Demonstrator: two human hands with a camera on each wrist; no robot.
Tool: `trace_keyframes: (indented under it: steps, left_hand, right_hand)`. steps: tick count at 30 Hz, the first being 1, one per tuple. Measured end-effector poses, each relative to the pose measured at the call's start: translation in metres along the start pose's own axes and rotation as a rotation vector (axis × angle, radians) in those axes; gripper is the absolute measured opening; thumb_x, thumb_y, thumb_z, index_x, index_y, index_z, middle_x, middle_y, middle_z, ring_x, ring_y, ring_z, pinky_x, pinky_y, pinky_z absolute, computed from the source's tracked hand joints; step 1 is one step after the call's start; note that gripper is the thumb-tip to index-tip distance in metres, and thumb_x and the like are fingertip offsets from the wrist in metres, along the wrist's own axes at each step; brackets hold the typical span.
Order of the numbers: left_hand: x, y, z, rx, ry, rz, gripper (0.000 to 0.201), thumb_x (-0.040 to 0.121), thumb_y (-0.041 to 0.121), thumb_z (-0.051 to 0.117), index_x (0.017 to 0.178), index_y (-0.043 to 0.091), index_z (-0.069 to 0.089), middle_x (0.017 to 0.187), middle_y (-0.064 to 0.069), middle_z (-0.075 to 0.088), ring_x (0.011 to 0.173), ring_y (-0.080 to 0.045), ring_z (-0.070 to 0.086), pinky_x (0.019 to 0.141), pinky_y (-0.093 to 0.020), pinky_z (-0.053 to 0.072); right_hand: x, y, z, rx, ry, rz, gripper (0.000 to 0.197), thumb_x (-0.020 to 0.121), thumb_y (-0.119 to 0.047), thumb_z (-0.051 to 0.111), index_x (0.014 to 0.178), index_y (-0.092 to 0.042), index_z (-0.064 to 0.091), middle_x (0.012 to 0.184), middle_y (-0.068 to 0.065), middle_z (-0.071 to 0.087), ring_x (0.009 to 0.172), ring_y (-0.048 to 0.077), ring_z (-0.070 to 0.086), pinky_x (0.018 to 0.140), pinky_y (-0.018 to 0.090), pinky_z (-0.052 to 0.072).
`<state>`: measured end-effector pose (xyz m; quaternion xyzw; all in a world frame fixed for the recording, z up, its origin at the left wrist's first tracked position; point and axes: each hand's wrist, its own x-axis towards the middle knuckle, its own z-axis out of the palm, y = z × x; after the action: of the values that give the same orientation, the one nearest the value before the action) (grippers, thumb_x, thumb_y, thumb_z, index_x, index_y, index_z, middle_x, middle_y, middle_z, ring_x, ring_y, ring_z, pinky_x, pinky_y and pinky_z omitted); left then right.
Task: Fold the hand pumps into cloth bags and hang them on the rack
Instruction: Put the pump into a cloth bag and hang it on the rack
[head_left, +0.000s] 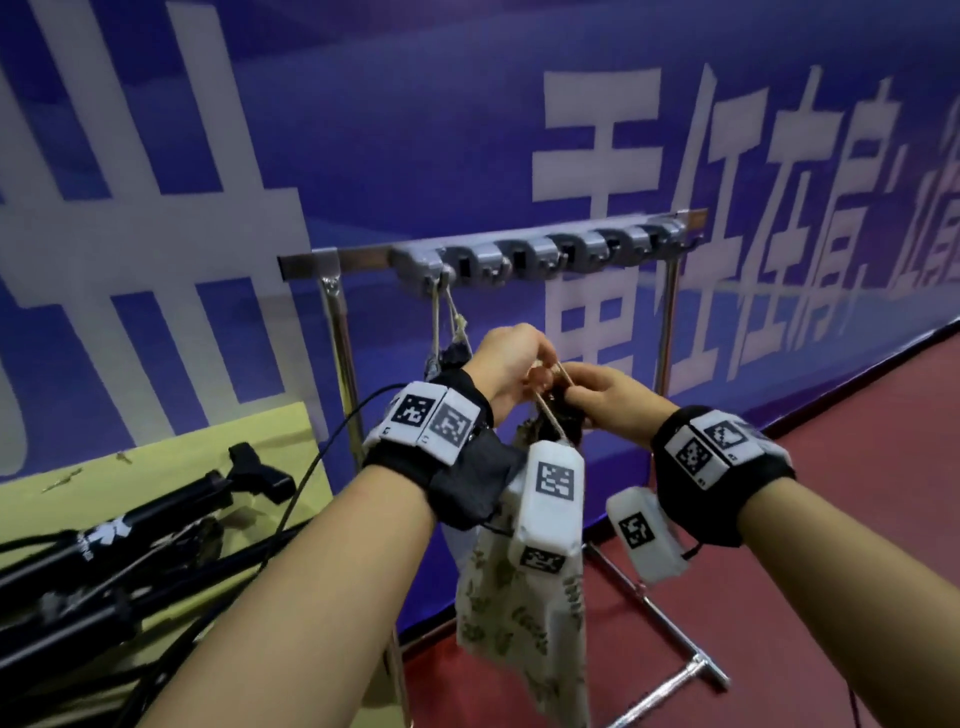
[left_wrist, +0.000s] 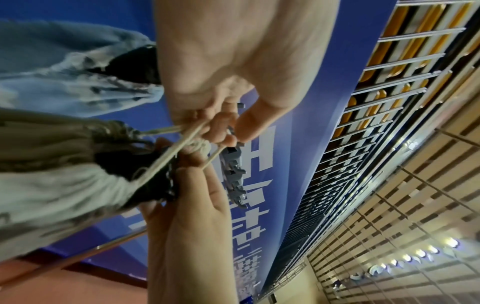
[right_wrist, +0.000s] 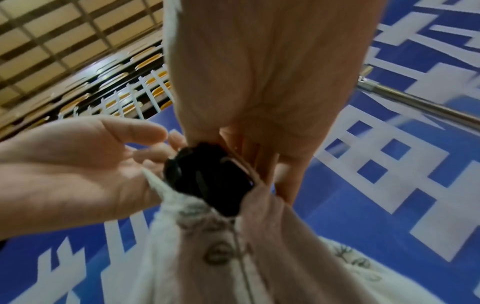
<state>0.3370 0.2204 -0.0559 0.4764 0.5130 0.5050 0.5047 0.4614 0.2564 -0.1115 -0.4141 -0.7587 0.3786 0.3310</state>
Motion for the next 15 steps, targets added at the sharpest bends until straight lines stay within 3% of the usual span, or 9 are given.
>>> trace_keyframes:
  steps: [3,5,7,9,12,15]
  left_hand:
    - [0.019,0.013,-0.001,0.139,0.013,0.026,0.02,0.082,-0.006,0.047,0.067,0.007,0.047,0.059,-0.009,0.05,0.048,-0.016,0.045,0.048,-0.019,0.04]
    - [0.029,0.021,-0.003,0.202,0.024,0.027,0.019,0.083,-0.005,0.046,0.068,0.006,0.048,0.06,-0.009,0.05,0.047,-0.015,0.047,0.045,-0.015,0.041]
    - [0.04,0.027,-0.007,0.273,0.025,0.026,0.02,0.082,-0.007,0.045,0.066,0.004,0.049,0.059,-0.011,0.052,0.043,-0.013,0.048,0.046,-0.016,0.039]
    - [0.05,0.035,-0.011,0.328,-0.001,0.019,0.021,0.082,-0.008,0.044,0.066,0.003,0.051,0.063,-0.013,0.055,0.05,-0.016,0.052,0.054,-0.022,0.041]
    - [0.065,0.051,-0.013,0.321,-0.034,0.045,0.025,0.085,-0.012,0.043,0.067,0.004,0.049,0.068,-0.012,0.054,0.058,-0.018,0.051,0.057,-0.026,0.045]
    - [0.079,0.067,-0.018,0.307,-0.022,0.134,0.034,0.084,-0.017,0.045,0.068,0.012,0.042,0.068,-0.006,0.05,0.063,-0.015,0.049,0.06,-0.026,0.046]
  right_hand:
    - [0.021,0.008,-0.006,-0.082,0.091,-0.075,0.021,0.096,-0.002,0.041,0.107,-0.001,0.058,0.09,0.015,0.059,0.081,0.027,0.055,0.078,0.039,0.048]
    - [0.035,0.007,-0.009,-0.202,0.126,-0.118,0.019,0.096,-0.005,0.042,0.103,-0.001,0.059,0.091,0.015,0.061,0.084,0.03,0.054,0.081,0.044,0.046]
    - [0.049,0.006,-0.011,-0.264,0.147,-0.133,0.019,0.096,-0.005,0.042,0.099,-0.005,0.06,0.09,0.011,0.06,0.083,0.025,0.053,0.078,0.04,0.044]
    - [0.063,0.002,-0.018,-0.295,0.143,-0.137,0.02,0.096,-0.005,0.042,0.096,-0.009,0.061,0.09,0.012,0.062,0.083,0.021,0.052,0.074,0.034,0.041]
    - [0.086,-0.01,-0.034,-0.285,0.158,-0.172,0.02,0.096,-0.007,0.046,0.096,-0.001,0.065,0.087,0.016,0.063,0.079,0.018,0.051,0.067,0.028,0.036]
    - [0.106,-0.031,-0.049,-0.245,0.219,-0.199,0.022,0.095,-0.011,0.05,0.085,0.003,0.064,0.072,0.012,0.053,0.066,0.015,0.044,0.056,0.021,0.032]
